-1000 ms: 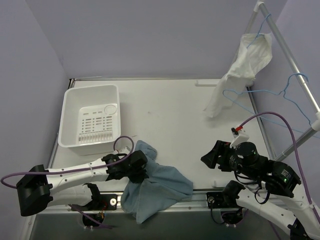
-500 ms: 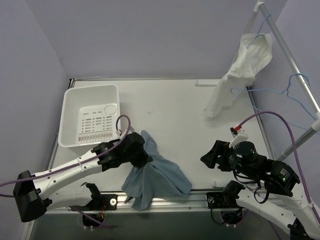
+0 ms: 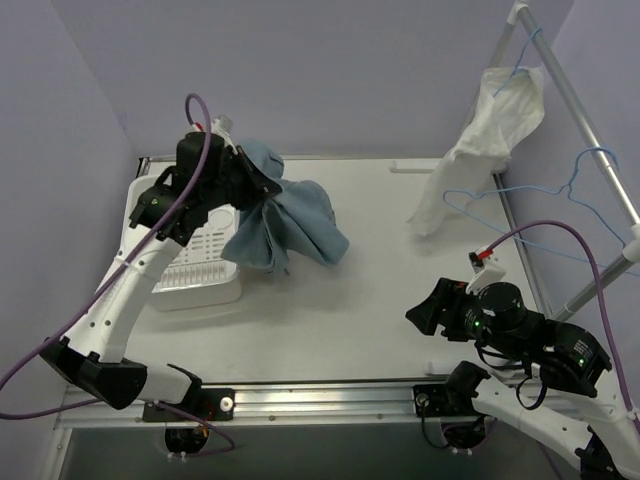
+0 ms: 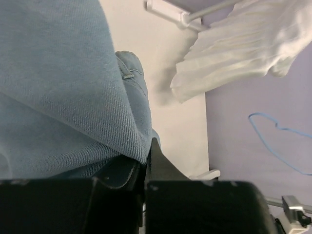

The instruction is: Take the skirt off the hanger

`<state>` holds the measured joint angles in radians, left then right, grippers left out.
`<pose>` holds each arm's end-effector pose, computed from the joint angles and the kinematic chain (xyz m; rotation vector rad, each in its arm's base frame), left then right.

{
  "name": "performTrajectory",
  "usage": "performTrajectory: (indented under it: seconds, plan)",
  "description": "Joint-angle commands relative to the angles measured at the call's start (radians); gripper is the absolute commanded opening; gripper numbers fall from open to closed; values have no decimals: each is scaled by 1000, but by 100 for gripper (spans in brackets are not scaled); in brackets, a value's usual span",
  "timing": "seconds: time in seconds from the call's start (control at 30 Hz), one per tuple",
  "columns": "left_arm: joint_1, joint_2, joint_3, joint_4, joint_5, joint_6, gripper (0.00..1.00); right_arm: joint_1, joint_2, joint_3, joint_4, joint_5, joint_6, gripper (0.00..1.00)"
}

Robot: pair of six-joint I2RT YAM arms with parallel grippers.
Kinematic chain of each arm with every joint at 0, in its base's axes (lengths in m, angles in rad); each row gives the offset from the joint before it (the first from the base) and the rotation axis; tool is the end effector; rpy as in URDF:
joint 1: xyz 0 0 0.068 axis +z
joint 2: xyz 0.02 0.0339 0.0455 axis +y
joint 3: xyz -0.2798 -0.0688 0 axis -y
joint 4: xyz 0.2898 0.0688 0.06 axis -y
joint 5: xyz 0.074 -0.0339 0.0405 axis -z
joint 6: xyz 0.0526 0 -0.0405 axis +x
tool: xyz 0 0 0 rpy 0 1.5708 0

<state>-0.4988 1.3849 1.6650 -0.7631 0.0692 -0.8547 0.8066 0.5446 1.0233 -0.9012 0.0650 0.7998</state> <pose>0.2988 -0.1669 0.4675 -0.3408 2.1527 -0.8840 0.0894 0.0883 0.3933 0.0375 2.1265 0.9417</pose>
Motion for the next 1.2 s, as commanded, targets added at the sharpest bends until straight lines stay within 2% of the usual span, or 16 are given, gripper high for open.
performTrajectory:
  seconds: [0.0,0.03,0.37,0.5,0.6,0.73,0.97,1.17]
  plan:
    - [94,25,140,73,193,74,2,5,0,-2,-8,30,-7,67]
    - [112,37,213,39,198,83,2,5,8,-2,-2,26,-14,67]
    - [440,137,542,-110,332,157,2,5,46,-26,50,-5,-31,67]
    - [629,144,584,-143,411,158,2,5,54,-40,67,-11,-34,67]
    - [706,128,530,-102,490,152,2,5,64,-37,74,-14,-40,67]
    - [730,91,418,-87,469,151,2,5,80,-31,74,-5,-54,67]
    - [735,115,172,-41,503,88,2,5,103,-11,61,4,-73,67]
    - [735,91,-90,88,541,-16,2,5,104,-22,76,-2,-67,67]
